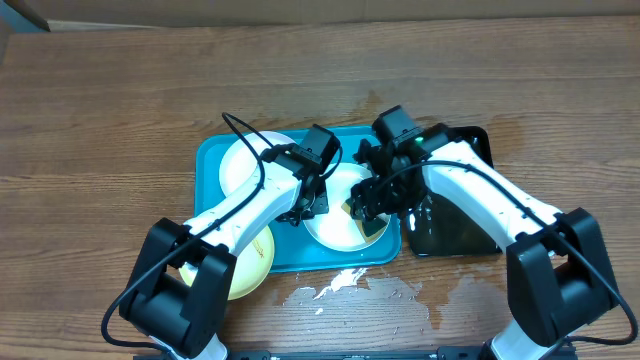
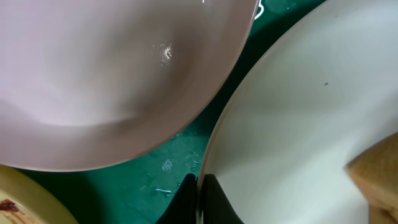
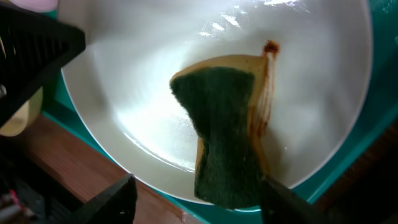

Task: Clean dirty plates on tray and stack at the side
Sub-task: 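Scrub the white plate with the sponge while the left gripper holds it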

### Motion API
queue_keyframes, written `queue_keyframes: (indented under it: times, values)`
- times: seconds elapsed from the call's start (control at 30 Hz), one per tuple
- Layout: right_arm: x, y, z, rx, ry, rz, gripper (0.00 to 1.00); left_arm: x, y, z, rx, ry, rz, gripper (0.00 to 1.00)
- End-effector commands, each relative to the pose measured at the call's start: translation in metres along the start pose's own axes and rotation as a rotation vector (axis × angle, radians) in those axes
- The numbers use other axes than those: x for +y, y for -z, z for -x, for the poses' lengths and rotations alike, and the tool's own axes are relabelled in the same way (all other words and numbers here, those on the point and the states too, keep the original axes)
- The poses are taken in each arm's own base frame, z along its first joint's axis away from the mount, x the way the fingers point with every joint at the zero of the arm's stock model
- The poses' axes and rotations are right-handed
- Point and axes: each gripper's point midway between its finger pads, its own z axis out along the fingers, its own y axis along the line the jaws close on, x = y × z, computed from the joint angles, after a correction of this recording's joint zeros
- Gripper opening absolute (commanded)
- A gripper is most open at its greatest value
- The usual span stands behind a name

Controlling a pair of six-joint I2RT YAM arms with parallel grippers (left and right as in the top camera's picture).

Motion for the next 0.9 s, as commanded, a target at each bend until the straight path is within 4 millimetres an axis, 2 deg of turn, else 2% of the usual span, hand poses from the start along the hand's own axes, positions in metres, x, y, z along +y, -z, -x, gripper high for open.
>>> queue_keyframes:
  times: [0.0,0.03,0.07,0.2,0.3,0.47,0.6,0.77,0.87]
  values:
    - [0.008,0.022,0.009,-0.061,0.048,0.043,0.47,-0.006,-0.001,0.000,0.060,-0.015,-0.081,0.04]
    - [0.002,0.022,0.009,-0.060,0.047,0.010,0.40,-0.006,-0.001,0.000,0.070,-0.015,-0.094,0.04]
    - [-0.004,0.022,0.009,-0.061,0.046,-0.024,0.40,-0.006,0.000,0.000,0.078,-0.016,-0.108,0.04]
    - [-0.005,0.017,0.009,-0.061,0.080,-0.094,0.48,-0.004,0.000,0.001,0.095,-0.008,-0.131,0.04]
    - [-0.015,0.010,0.007,-0.058,0.083,-0.200,0.53,-0.003,0.000,0.001,0.098,-0.010,-0.132,0.04]
    - [-0.007,-0.009,0.001,-0.047,0.133,-0.230,0.53,-0.004,0.000,0.000,0.100,-0.011,-0.134,0.04]
    - [-0.013,-0.018,-0.006,-0.034,0.163,-0.306,0.52,-0.004,0.000,0.000,0.101,-0.018,-0.133,0.04]
    - [-0.014,-0.031,-0.012,-0.032,0.183,-0.313,0.45,-0.004,0.000,0.000,0.101,-0.018,-0.133,0.04]
    - [-0.016,-0.034,-0.017,-0.018,0.180,-0.315,0.36,-0.004,0.000,0.000,0.101,-0.018,-0.134,0.04]
